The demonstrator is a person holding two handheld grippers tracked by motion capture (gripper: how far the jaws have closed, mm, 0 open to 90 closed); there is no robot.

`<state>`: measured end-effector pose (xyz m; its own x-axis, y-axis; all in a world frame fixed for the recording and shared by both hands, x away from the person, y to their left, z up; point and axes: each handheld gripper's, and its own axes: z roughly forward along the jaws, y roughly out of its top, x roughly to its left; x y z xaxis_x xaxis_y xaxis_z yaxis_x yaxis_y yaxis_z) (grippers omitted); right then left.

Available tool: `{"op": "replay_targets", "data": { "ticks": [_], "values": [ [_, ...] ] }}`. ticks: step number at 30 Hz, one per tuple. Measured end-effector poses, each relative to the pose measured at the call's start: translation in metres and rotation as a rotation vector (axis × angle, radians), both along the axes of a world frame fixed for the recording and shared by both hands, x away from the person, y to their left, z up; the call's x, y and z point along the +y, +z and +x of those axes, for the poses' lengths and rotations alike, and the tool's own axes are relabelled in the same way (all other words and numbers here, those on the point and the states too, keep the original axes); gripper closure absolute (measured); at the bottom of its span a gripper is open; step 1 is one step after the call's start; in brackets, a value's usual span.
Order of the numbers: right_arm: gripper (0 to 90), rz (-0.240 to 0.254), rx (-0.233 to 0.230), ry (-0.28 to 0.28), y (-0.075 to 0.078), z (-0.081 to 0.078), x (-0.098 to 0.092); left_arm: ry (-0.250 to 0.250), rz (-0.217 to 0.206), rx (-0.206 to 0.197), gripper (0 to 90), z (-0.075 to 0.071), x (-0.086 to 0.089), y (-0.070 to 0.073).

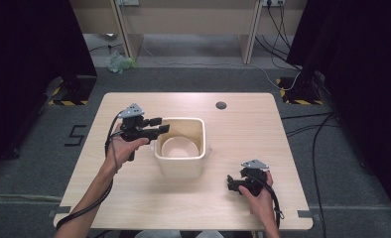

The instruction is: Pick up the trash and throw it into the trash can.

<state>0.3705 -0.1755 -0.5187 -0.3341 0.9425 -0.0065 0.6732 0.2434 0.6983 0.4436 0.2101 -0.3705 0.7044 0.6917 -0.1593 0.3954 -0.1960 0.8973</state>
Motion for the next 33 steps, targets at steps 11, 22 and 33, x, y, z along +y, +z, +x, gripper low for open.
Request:
{"op": "replay_targets", "data": {
  "ticks": [11,22,33],
  "values": [
    [0.2,0.0,0.0,0.0,0.0,0.0,0.0,0.043,-0.021,0.026,22.9,-0.006,0.022,-0.001],
    [0.2,-0.001,0.0,0.001,0.0,0.0,0.0,0.096,-0.045,0.028,14.4,-0.015,0.049,-0.007],
    [0.2,0.001,0.001,-0.001,0.0,0.0,0.0,0.132,-0.056,0.039,14.5,-0.02,0.068,-0.018]
  ]
}}
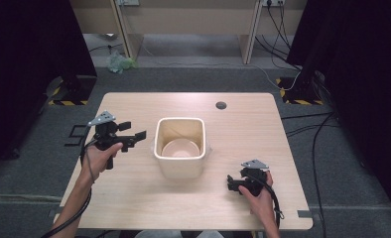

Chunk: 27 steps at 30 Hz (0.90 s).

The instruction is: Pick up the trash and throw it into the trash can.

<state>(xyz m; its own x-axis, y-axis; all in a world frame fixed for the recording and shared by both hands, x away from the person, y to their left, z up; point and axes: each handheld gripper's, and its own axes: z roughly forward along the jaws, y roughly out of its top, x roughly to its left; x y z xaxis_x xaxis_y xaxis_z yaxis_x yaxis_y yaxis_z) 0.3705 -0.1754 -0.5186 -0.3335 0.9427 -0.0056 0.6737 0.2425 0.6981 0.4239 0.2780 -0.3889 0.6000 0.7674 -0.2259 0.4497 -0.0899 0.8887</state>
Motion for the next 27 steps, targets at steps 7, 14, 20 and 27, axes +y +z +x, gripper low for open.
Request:
{"op": "replay_targets", "data": {
  "ticks": [7,14,20,27],
  "values": [
    [0.2,-0.001,-0.001,0.001,0.0,0.0,0.0,0.016,0.0,0.003,14.5,-0.004,0.006,-0.008],
    [0.3,0.0,0.0,0.0,0.0,0.0,0.0,0.03,0.003,0.013,14.5,-0.006,0.011,-0.017],
    [0.3,-0.001,0.0,0.001,0.0,0.0,0.0,0.04,0.01,0.021,14.5,-0.008,0.015,-0.024],
    [0.3,-0.001,-0.001,0.001,0.0,0.0,0.0,0.044,0.025,0.032,14.5,-0.009,0.017,-0.035]
  ]
}}
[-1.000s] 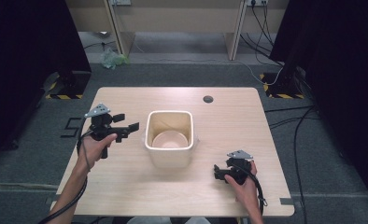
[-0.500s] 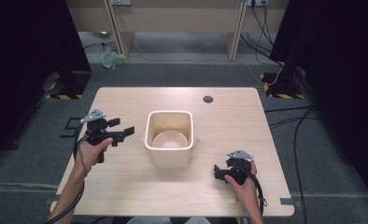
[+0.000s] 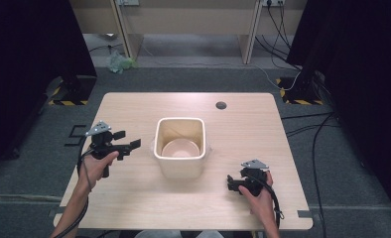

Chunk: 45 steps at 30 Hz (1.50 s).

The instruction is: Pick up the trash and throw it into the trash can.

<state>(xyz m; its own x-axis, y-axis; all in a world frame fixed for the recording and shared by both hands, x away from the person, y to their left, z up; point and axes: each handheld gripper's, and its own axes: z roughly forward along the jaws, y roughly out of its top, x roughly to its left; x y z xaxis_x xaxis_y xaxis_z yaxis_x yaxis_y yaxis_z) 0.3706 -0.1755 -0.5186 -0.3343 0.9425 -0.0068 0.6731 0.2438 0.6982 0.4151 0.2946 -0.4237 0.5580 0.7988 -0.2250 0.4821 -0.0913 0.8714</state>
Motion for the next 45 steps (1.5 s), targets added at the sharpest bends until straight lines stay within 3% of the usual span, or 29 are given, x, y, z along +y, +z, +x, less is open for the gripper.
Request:
{"op": "replay_targets", "data": {
  "ticks": [45],
  "values": [
    [0.3,0.001,0.001,-0.001,0.0,0.0,0.0,-0.006,0.075,0.113,14.6,-0.013,0.005,-0.068]
  ]
}}
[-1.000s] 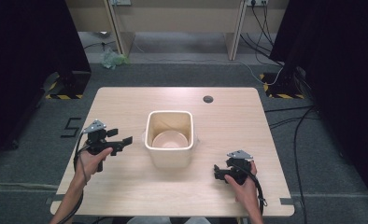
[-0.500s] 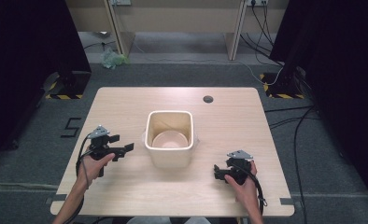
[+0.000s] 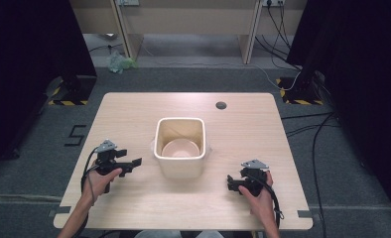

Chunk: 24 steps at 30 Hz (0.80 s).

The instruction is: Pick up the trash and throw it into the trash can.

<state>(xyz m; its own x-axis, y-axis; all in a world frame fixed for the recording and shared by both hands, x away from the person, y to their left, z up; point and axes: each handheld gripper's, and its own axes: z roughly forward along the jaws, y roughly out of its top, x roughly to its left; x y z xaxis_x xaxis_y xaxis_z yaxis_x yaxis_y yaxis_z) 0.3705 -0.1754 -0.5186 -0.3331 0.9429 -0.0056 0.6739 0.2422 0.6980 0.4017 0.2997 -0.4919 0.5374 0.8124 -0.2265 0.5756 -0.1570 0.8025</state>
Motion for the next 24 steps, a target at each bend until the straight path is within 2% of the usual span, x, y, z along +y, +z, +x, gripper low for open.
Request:
{"op": "replay_targets", "data": {
  "ticks": [10,24],
  "values": [
    [0.3,-0.001,-0.001,0.001,0.0,0.0,0.0,0.001,0.02,0.024,14.7,-0.005,0.002,-0.013],
    [0.3,-0.001,-0.001,0.001,0.0,0.0,0.0,-0.012,0.057,0.043,14.7,-0.015,0.003,-0.023]
  ]
}}
